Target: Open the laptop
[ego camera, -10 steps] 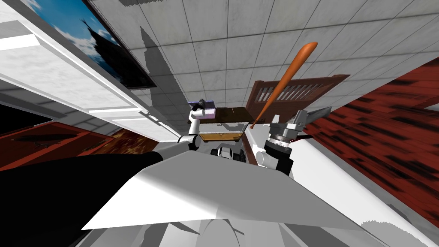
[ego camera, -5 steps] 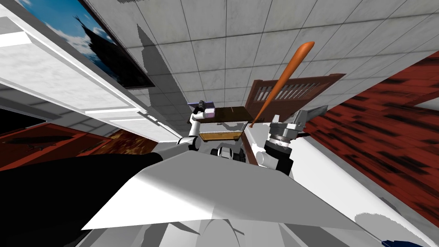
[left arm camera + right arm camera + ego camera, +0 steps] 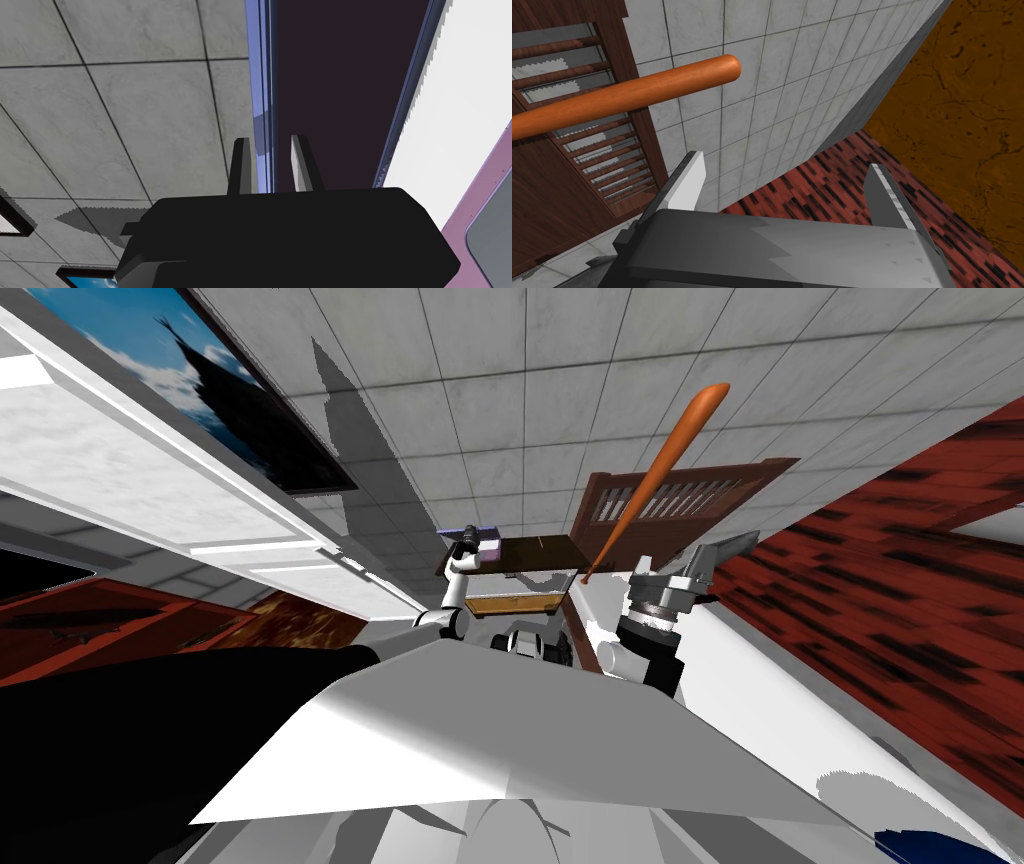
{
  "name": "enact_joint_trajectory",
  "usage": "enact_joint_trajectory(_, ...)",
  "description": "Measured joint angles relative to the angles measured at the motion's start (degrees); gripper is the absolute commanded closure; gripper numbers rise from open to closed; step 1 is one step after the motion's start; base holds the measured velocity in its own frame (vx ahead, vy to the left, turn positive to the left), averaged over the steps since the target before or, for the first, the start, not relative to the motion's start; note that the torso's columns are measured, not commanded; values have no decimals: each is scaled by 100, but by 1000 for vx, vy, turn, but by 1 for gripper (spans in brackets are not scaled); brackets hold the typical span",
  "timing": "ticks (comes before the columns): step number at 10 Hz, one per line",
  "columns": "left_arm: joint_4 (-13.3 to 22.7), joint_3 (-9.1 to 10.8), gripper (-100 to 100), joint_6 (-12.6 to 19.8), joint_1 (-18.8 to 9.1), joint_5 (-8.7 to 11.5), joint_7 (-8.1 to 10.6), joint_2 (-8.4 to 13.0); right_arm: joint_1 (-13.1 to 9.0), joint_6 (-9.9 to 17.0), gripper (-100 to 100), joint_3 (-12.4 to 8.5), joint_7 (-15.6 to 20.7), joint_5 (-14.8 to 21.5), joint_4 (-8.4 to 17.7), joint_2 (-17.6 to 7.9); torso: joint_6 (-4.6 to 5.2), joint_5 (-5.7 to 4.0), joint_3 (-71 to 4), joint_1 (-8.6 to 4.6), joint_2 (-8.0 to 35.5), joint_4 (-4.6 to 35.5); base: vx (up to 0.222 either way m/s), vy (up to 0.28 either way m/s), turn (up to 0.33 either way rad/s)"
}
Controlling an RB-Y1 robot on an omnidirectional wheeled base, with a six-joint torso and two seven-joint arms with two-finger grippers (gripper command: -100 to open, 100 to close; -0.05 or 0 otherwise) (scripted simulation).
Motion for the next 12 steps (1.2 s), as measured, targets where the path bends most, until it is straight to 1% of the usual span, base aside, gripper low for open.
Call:
enact_joint_trajectory(1,44,6,100,-162,13,-11,-10,-24,0,0,0,0,0,0,0,0,-3,-5,0,-2,0,9,-26,3,-41)
enact_joint_trajectory(2,206,31,100,-369,24,-29,-31,-53,0,0,0,0,0,0,0,0,2,0,-1,-1,-2,-2,-36,6,-40)
enact_joint_trajectory(4,199,1,100,-680,147,-2,-23,-55,0,0,0,0,0,0,0,0,-5,-7,-1,-2,-2,11,-25,1,-25)
enact_joint_trajectory(5,238,21,100,-826,219,-20,-42,-112,0,0,0,0,0,0,0,0,2,-4,0,-4,-1,4,-29,7,-34)
enact_joint_trajectory(6,294,21,100,-985,257,-20,-52,-124,0,0,0,0,0,0,0,0,-1,-3,0,-3,0,2,-17,3,0)
enact_joint_trajectory(8,334,19,100,-1243,276,-19,-54,-133,1,0,0,0,0,0,0,0,-3,-8,-1,-5,-2,10,0,0,0)
enact_joint_trajectory(9,343,20,100,-1267,280,-19,-52,-133,0,0,0,0,0,0,0,0,-1,-7,-1,-4,-2,8,51,16,-68)
enact_joint_trajectory(10,304,1,100,-1374,449,-32,-41,-179,1,0,0,0,0,0,0,0,1,2,-9,2,-17,-6,63,21,-30)
enact_joint_trajectory(11,326,-7,100,-1541,533,-46,-41,-219,1,0,0,0,0,0,0,0,3,6,-21,10,-33,-13,27,7,2)
enact_joint_trajectory(12,358,-10,100,-1696,553,-49,-42,-231,1,0,0,0,0,0,0,0,0,3,-18,10,-26,-7,60,28,-58)
